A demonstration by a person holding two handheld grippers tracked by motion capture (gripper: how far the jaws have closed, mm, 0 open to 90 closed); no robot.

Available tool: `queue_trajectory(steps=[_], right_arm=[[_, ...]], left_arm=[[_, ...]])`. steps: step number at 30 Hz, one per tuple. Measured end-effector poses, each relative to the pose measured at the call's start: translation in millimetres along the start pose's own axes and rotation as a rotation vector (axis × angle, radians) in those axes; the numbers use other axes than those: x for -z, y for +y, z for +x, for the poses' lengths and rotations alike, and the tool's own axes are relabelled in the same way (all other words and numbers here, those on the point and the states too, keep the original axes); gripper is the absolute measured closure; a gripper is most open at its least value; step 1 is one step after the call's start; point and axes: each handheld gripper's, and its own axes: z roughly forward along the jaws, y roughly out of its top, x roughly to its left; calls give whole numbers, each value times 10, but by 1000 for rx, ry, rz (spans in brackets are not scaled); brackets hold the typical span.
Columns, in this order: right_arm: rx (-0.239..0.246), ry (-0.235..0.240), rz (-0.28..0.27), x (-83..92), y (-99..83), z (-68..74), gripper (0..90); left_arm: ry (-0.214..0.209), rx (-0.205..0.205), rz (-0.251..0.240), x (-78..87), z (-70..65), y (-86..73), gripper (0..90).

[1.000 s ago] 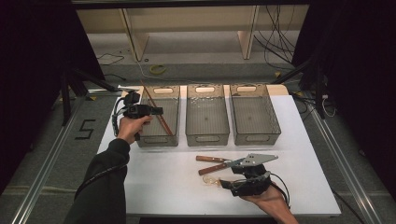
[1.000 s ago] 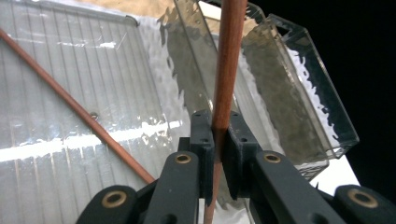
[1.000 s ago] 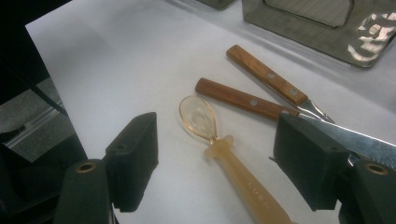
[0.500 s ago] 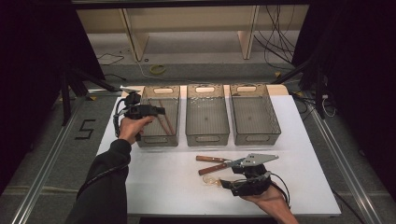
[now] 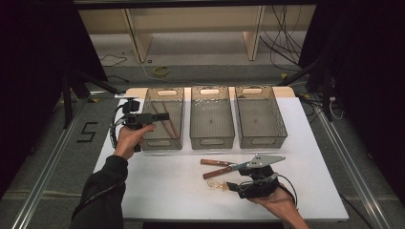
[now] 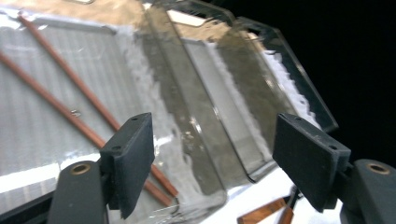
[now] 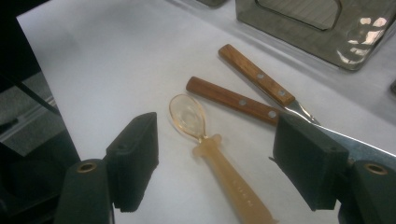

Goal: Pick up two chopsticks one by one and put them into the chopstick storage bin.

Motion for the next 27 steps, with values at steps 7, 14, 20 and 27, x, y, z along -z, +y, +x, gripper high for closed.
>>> queue_trajectory(steps=[7, 14, 20, 27], right_arm=[[64, 6, 81, -33, 53, -44, 339], [117, 29, 154, -141, 122, -66, 338], [154, 33, 206, -199, 156, -55, 338], [172, 39, 249, -253, 177, -75, 342]], left_arm=[[-44, -85, -36, 126, -111, -256, 252], [-74, -162, -35, 172, -167, -479, 244], [-90, -223, -33, 199, -190, -673, 234], [-76, -288, -44, 198, -255, -846, 219]])
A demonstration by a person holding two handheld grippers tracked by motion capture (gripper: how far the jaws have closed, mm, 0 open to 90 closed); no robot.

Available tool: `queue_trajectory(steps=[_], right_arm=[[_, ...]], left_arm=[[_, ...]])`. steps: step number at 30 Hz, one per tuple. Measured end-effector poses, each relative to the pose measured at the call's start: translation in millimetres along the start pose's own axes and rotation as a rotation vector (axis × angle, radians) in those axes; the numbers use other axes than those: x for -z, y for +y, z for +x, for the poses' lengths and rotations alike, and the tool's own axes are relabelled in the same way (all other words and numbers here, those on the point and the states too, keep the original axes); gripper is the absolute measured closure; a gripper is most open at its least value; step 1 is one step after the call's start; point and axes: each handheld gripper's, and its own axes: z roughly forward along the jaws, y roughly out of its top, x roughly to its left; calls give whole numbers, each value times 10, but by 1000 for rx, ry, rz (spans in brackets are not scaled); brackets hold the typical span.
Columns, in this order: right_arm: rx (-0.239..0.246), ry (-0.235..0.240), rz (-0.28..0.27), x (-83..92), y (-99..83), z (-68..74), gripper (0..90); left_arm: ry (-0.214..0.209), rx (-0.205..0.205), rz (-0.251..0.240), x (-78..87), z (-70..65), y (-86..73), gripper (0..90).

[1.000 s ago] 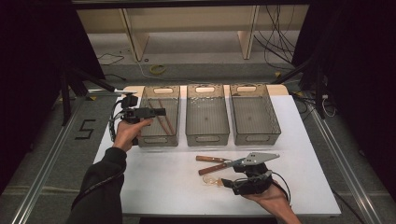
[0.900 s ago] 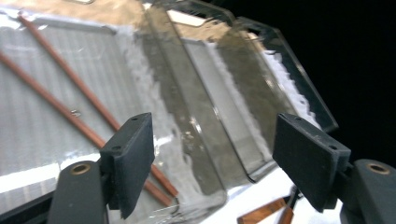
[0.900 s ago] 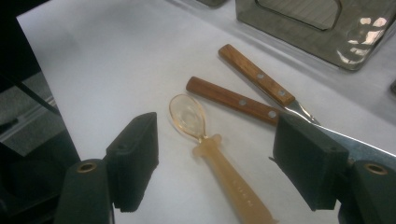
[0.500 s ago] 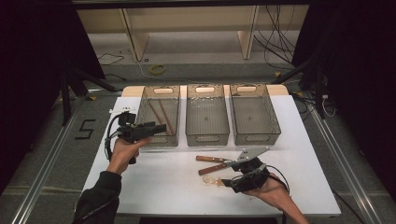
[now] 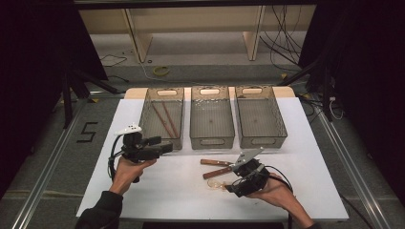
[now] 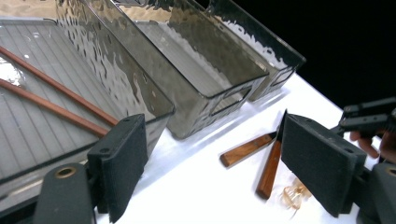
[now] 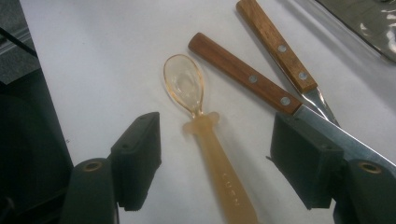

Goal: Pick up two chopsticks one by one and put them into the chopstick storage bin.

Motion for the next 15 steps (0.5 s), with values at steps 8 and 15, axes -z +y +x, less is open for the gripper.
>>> queue_trajectory(steps=[8, 15], right_arm=[[32, 20, 52, -60, 16, -22, 345], [47, 23, 100, -104, 24, -10, 352]], left_arm=[[-4, -64, 19, -24, -122, -143, 214], [-8, -73, 29, -15, -169, -288, 209]])
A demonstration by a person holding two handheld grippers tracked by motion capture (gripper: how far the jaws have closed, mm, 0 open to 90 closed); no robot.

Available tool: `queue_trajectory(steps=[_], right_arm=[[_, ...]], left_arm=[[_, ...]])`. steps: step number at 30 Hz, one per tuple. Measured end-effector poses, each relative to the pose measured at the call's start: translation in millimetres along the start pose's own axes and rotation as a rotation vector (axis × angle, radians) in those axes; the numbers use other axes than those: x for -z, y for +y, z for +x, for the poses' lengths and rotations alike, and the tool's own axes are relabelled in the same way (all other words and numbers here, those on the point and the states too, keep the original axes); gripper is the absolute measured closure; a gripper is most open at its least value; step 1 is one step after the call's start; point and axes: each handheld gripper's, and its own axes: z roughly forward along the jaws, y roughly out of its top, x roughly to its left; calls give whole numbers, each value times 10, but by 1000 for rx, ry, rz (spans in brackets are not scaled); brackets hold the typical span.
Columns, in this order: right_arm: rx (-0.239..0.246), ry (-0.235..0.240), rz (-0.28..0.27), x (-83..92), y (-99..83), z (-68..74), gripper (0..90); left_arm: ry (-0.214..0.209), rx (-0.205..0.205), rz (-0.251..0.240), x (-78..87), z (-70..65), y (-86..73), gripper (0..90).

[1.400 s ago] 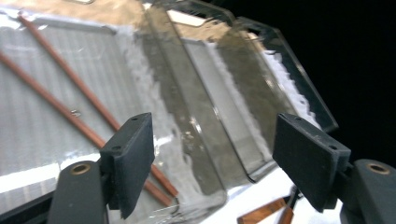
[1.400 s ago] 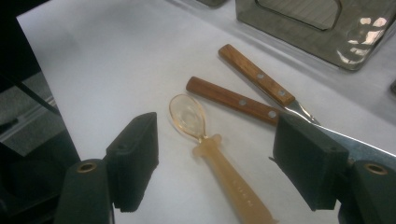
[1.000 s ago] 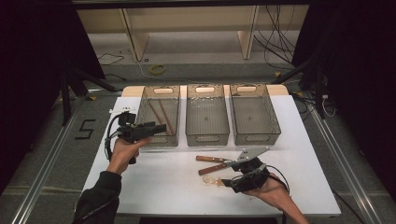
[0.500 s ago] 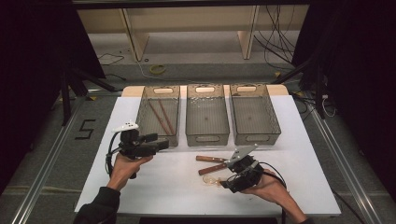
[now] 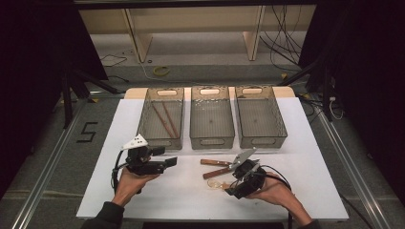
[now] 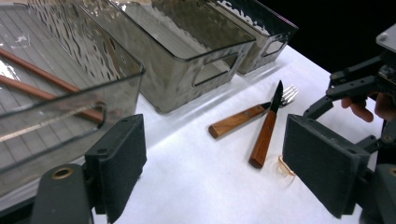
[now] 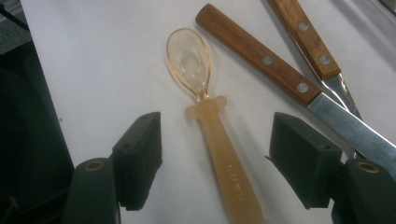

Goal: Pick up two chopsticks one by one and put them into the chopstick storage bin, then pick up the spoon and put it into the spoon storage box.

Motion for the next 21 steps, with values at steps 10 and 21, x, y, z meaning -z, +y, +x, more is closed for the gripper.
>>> queue_trajectory(steps=[10, 21], right_arm=[[21, 3, 47, -55, 11, -14, 371], [76, -7, 114, -112, 33, 3, 475]], left_arm=[[26, -32, 14, 36, -73, -145, 200], [30, -32, 3, 61, -118, -183, 193]])
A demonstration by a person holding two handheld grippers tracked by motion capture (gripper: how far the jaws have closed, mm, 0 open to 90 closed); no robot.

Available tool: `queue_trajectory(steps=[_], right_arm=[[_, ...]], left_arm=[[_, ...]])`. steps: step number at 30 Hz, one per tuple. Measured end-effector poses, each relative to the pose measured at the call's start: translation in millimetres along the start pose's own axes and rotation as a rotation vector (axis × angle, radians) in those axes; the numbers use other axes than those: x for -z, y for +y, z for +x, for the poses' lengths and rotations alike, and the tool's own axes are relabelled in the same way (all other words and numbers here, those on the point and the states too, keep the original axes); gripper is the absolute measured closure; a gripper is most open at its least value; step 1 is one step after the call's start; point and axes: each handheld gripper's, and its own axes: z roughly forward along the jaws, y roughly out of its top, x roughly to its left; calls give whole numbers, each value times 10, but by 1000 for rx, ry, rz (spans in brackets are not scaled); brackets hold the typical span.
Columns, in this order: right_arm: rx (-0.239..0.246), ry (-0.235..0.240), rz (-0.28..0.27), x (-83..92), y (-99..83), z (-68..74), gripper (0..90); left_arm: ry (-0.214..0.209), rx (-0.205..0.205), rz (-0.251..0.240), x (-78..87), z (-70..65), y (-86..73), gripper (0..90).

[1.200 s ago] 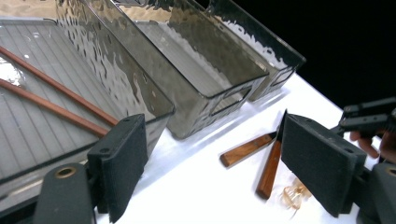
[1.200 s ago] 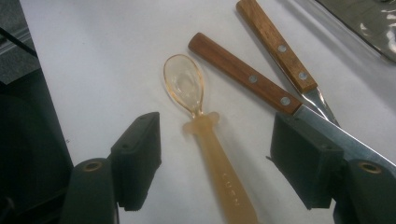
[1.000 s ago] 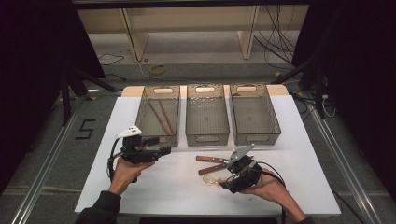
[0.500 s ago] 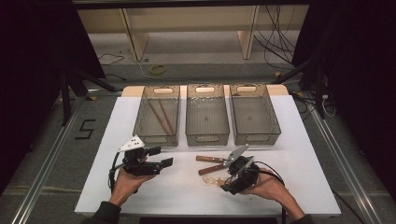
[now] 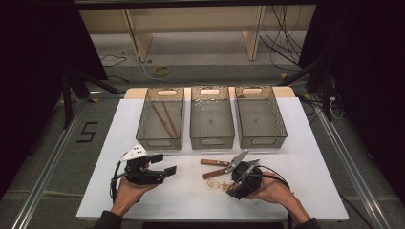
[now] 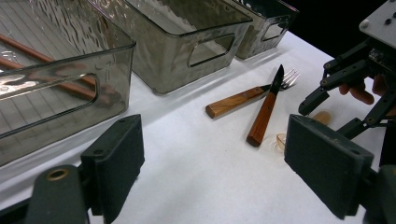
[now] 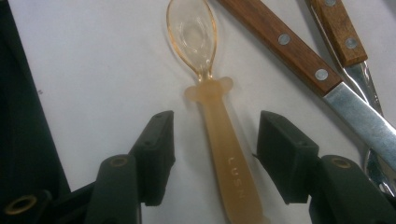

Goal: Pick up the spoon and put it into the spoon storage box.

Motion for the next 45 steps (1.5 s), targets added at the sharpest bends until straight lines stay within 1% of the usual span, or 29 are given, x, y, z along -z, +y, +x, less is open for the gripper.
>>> queue_trajectory(steps=[1, 4, 6, 8, 10, 11, 12, 13, 14, 15, 16, 18, 19, 20, 21, 22, 25, 28, 29, 32, 34, 36, 37, 38, 39, 41, 43, 45], right_arm=[[-10, -4, -4, -10, 3, 5, 482], [-6, 3, 2, -17, 7, 2, 513], [12, 3, 15, -13, 12, -2, 535], [5, 1, 17, -11, 20, 10, 554], [39, -8, 26, -18, 16, 3, 574], [42, -15, 31, -20, 15, 0, 588], [32, -15, 35, -22, 16, 6, 599], [44, -13, 44, -26, 12, -1, 608], [34, -15, 44, -32, 11, 5, 622], [44, -22, 55, -36, 9, 1, 634], [30, -24, 63, -40, 13, 9, 645], [36, -28, 66, -41, 21, -1, 674], [40, -38, 72, -41, 23, -6, 688], [32, -37, 75, -40, 28, -4, 694], [35, -42, 80, -40, 33, 5, 699], [63, -49, 82, -45, 35, 9, 705], [80, -60, 92, -51, 58, 53, 749], [99, -71, 96, -52, 60, 76, 760], [118, -70, 100, -50, 59, 72, 762], [118, -75, 102, -47, 64, 87, 766], [116, -67, 100, -39, 58, 77, 767], [107, -59, 83, -14, 51, 75, 768], [103, -56, 67, 7, 52, 67, 769], [87, -54, 54, 29, 54, 67, 769], [93, -49, 50, 54, 53, 59, 769], [83, -44, 20, 89, 55, 48, 770], [55, -43, 3, 123, 59, 44, 770], [49, -42, -25, 156, 57, 13, 770]], left_arm=[[3, -4, 2, -1, 1, -4, 193], [6, -6, 5, -2, -1, -19, 193], [8, -13, 6, -1, -4, -25, 193], [9, -14, 3, 5, -4, -33, 194], [13, -17, 7, 12, -1, -40, 194], [11, -18, 6, 15, 3, -40, 195], [10, -15, 4, 17, 5, -40, 195], [9, -14, 2, 17, 4, -41, 196], [8, -15, 2, 17, 4, -43, 196], [7, -15, 5, 14, 6, -45, 196], [7, -10, 6, 8, 4, -50, 196], [6, -15, 15, 4, 8, -53, 196], [5, -15, 14, 2, 6, -54, 196], [5, -14, 11, 0, 2, -55, 197], [3, -14, 11, -3, 0, -57, 197], [3, -15, 12, -8, -3, -59, 197], [2, -18, 16, -20, -6, -66, 198], [2, -21, 17, -28, -13, -75, 199], [2, -19, 14, -30, -14, -76, 199], [-2, -24, 16, -33, -16, -80, 199], [-1, -26, 11, -35, -18, -83, 200], [0, -25, 8, -33, -13, -84, 200], [0, -19, 0, -34, -11, -85, 200], [-1, -21, -2, -29, -4, -84, 200], [-1, -18, -6, -28, -1, -85, 200], [3, -16, -13, -25, 3, -86, 201], [5, -12, -21, -23, 3, -86, 201], [5, -15, -26, -17, 5, -85, 201]])
